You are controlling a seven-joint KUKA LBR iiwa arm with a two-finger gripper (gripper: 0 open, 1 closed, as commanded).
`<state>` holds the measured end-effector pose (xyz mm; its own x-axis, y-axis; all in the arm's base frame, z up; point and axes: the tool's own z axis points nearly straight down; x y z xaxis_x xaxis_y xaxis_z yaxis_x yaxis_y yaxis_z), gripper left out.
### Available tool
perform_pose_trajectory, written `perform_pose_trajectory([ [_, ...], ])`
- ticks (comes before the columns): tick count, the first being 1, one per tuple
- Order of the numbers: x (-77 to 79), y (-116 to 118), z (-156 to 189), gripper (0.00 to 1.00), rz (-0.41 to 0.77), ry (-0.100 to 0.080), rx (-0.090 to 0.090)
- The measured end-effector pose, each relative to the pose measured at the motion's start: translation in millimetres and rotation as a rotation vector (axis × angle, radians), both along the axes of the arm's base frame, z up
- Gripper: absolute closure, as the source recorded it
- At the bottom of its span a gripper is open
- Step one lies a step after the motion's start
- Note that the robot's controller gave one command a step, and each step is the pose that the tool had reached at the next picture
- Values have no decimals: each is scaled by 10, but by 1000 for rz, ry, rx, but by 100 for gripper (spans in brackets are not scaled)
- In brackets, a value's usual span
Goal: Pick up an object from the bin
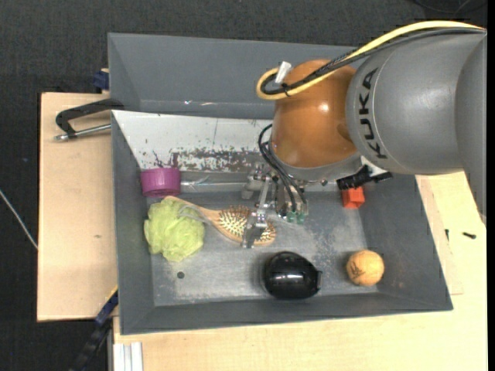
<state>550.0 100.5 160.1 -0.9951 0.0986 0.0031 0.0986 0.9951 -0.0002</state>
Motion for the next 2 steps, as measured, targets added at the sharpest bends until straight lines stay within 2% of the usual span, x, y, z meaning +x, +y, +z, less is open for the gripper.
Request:
perform_pose_trajectory([
  [1, 221, 384, -61, 0, -117, -8, 2],
  [2, 128, -6, -770, 0, 8, -8, 2],
])
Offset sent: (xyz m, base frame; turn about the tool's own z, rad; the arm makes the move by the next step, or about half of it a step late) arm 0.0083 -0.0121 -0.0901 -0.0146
